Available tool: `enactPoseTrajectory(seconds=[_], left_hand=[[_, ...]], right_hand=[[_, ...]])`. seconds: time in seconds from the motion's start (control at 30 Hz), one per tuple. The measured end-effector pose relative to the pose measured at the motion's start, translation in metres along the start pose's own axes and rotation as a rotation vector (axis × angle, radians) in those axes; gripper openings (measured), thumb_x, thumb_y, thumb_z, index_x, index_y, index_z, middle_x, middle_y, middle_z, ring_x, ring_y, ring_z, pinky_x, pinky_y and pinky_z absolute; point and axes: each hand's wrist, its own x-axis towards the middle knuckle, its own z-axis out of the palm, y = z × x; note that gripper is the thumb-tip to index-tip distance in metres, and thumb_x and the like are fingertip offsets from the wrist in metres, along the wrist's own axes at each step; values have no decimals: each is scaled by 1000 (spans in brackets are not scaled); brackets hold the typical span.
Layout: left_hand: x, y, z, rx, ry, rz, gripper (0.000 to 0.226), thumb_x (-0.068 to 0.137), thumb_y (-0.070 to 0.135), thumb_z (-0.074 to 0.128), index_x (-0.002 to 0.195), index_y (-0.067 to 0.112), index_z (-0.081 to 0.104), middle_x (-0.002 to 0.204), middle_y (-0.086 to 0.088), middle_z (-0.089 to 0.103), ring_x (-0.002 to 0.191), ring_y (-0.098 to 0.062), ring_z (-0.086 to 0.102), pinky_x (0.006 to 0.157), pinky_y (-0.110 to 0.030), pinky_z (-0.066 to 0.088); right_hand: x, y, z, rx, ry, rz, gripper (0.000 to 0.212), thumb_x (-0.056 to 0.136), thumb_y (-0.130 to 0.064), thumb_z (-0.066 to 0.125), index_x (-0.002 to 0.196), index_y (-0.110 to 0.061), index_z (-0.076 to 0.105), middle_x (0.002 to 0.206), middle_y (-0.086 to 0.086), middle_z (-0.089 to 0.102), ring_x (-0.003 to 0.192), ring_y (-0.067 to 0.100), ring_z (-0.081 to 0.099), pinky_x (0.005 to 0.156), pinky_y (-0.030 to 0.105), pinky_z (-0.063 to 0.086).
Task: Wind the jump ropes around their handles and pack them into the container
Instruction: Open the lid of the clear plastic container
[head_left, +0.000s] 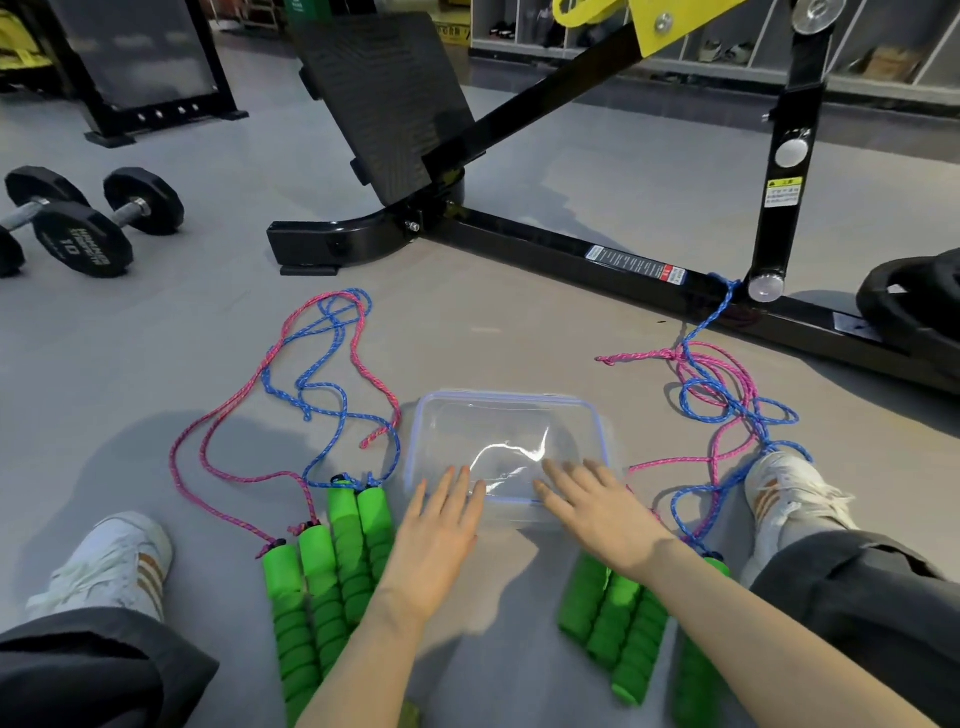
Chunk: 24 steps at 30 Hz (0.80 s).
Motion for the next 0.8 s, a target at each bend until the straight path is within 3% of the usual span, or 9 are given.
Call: enactPoseTrajectory(seconds=[0.07, 0.1, 0.17, 0.23, 0.37, 0.5, 0.67, 0.77, 0.8], left_hand=[[1, 3, 4, 18, 25, 26, 54, 70, 15, 70, 120, 6, 53, 114, -16, 68, 102, -30, 67, 81, -42, 55], [1, 3, 4, 29, 19, 41, 45, 74, 12, 54, 117, 4, 56, 112, -17, 69, 99, -31, 68, 80, -42, 56], [3, 4, -1, 51, -29, 49, 49, 72, 6, 36, 106, 3, 70, 105, -19, 70, 94, -33, 69, 74, -41, 58], [5, 2, -4, 59, -14, 59, 50, 70, 4, 33, 102, 4, 71, 101, -19, 71, 90, -33, 70, 69, -39, 58], [7, -3, -7, 70, 32, 116, 45, 69, 2, 32, 110, 5, 50, 100, -16, 72, 88, -32, 70, 68, -37, 58], [12, -4, -12, 144, -27, 117, 52, 66, -1, 31, 94, 5, 74, 93, -19, 72, 80, -36, 71, 58, -37, 57], [18, -5, -15, 224, -44, 152, 50, 62, -2, 31, 82, 4, 77, 83, -17, 73, 70, -35, 71, 47, -31, 54], [18, 4, -24, 230, -90, 135, 30, 53, 1, 63, 79, 3, 78, 80, -18, 72, 67, -34, 71, 43, -30, 52], [18, 6, -24, 196, -111, 105, 38, 41, 2, 77, 79, 2, 77, 80, -19, 72, 67, -35, 71, 43, -30, 52]], right_hand=[[7, -7, 1, -19, 1, -2, 78, 43, -21, 86, 110, -7, 47, 108, 16, 66, 85, 29, 60, 68, 35, 53], [11, -8, 0, -31, -3, -9, 74, 44, -22, 85, 106, -7, 50, 104, 17, 66, 80, 29, 60, 64, 34, 53], [17, -9, -5, -87, 5, -26, 64, 40, -18, 83, 99, -6, 62, 95, 19, 68, 68, 29, 62, 58, 32, 53], [18, -10, -11, -134, 17, -27, 59, 35, -16, 82, 92, -8, 71, 90, 21, 70, 63, 29, 64, 55, 29, 51], [12, -14, -9, -147, 34, -14, 69, 31, -15, 83, 98, -5, 73, 95, 21, 71, 75, 34, 69, 57, 30, 55], [13, -14, -2, -48, -7, 35, 81, 21, -14, 89, 100, -5, 73, 95, 19, 71, 77, 35, 70, 54, 31, 56], [13, -10, -1, 79, -74, 54, 91, 9, -27, 91, 97, -9, 74, 94, 14, 72, 77, 31, 71, 52, 27, 54], [11, -8, -1, 105, -38, 35, 81, 16, -22, 91, 95, -11, 75, 94, 12, 73, 78, 30, 71, 52, 26, 54], [10, -7, -2, 109, -30, 27, 77, 19, -21, 91, 94, -11, 75, 94, 13, 73, 77, 29, 71, 52, 27, 55]])
